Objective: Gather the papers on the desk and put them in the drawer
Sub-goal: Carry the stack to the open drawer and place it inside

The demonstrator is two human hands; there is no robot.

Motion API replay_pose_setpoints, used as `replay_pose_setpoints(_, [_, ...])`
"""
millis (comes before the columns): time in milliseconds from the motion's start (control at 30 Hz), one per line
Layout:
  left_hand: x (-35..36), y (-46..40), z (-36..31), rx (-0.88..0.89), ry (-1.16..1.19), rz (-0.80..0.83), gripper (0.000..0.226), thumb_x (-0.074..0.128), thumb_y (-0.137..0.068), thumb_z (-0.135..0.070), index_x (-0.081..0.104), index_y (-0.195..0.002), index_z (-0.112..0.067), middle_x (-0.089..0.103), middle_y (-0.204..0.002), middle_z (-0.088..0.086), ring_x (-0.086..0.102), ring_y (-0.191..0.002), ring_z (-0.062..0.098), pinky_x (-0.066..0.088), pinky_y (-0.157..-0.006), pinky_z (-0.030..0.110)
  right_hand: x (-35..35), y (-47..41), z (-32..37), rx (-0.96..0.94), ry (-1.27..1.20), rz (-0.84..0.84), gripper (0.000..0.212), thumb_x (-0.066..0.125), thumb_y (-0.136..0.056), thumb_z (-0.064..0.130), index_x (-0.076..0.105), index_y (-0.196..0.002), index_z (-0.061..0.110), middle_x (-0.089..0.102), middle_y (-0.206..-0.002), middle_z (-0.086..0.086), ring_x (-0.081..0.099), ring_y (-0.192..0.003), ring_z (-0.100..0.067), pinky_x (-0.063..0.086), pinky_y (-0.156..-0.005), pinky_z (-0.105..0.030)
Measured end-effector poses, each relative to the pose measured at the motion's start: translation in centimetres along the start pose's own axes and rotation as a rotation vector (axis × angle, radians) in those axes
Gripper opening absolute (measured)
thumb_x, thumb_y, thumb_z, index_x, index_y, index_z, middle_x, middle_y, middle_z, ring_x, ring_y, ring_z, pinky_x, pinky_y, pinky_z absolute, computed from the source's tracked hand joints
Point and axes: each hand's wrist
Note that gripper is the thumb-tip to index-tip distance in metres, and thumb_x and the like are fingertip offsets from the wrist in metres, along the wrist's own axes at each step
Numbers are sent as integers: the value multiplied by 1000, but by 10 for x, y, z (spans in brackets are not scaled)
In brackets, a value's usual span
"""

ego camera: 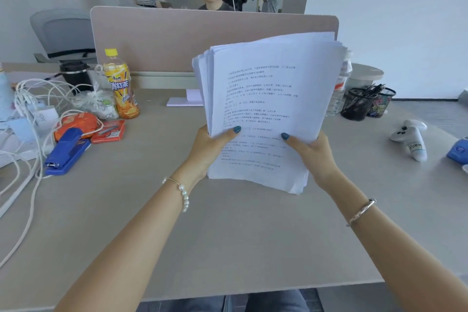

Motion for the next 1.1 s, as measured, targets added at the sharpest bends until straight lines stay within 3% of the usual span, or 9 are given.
replay_pose_setpoints(100, [4,4,-1,-4,29,-30,18,73,-79,-24,67,-94,-33,72,-94,-18,69,-88,-4,54,-72,16,-2,5,0,-14,27,-10,20,69,-81,17,61,-96,29,67,-97,12,66,-89,-5,55,-75,-25])
replay_pose_setpoints(200, [11,9,-2,-10,33,-5,17,72,-80,-26,67,-93,-34,72,-88,-21,69,-83,-6,53,-67,13,-9,16,-6,32,63,-7,20,69,-81,18,62,-100,22,67,-95,10,64,-91,-12,53,-77,-29])
replay_pose_setpoints(333, [32,11,-3,22,0,11,19,72,-80,-25,68,-98,-26,72,-95,-12,70,-90,2,56,-78,21,-31,28,-2,31,29,-68,22,71,-81,19,61,-97,29,66,-96,15,63,-84,3,51,-72,-19])
replay_pose_setpoints(467, [68,14,-4,24,17,82,18,72,-80,-25,69,-97,-27,73,-96,-12,70,-93,7,57,-78,25,-70,43,9,27,44,-130,39,72,-80,21,59,-117,17,69,-112,2,67,-99,-12,53,-78,-27])
replay_pose_setpoints(633, [132,31,-4,2,98,149,27,72,-80,-24,68,-106,-18,72,-96,-10,70,-91,5,56,-77,23,-132,85,29,-21,30,-226,25,64,-86,19,59,-108,29,69,-104,10,68,-91,-6,55,-73,-23])
replay_pose_setpoints(800, [210,65,-3,-75,172,293,31,73,-79,-24,68,-109,-15,73,-99,-5,70,-93,11,57,-80,29,-200,143,42,-16,90,-387,23,53,-93,19,57,-116,20,69,-108,-2,69,-91,-15,59,-76,-31])
replay_pose_setpoints(933, [271,102,2,-194,231,434,27,72,-80,-22,69,-106,-16,73,-99,-2,71,-91,14,59,-77,32,-253,189,47,15,251,-586,6,54,-93,20,55,-98,20,68,-90,3,68,-77,-15,61,-70,-34])
replay_pose_setpoints(1033, [307,130,8,-299,264,538,16,72,-80,-18,70,-95,-19,74,-89,-4,72,-79,11,60,-65,28,-288,223,48,57,347,-680,7,55,-92,22,55,-98,25,68,-87,6,68,-71,-9,59,-61,-25])
replay_pose_setpoints(1100, [326,146,14,-342,255,621,15,73,-79,-18,70,-94,-19,74,-90,-3,73,-82,15,58,-65,28,-308,245,48,90,390,-734,12,56,-91,21,56,-103,23,68,-86,7,68,-65,-5,57,-56,-21])
Point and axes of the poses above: each hand's wrist, its own y-axis away from the middle knuckle, its own x-axis out of the palm, z = x × y
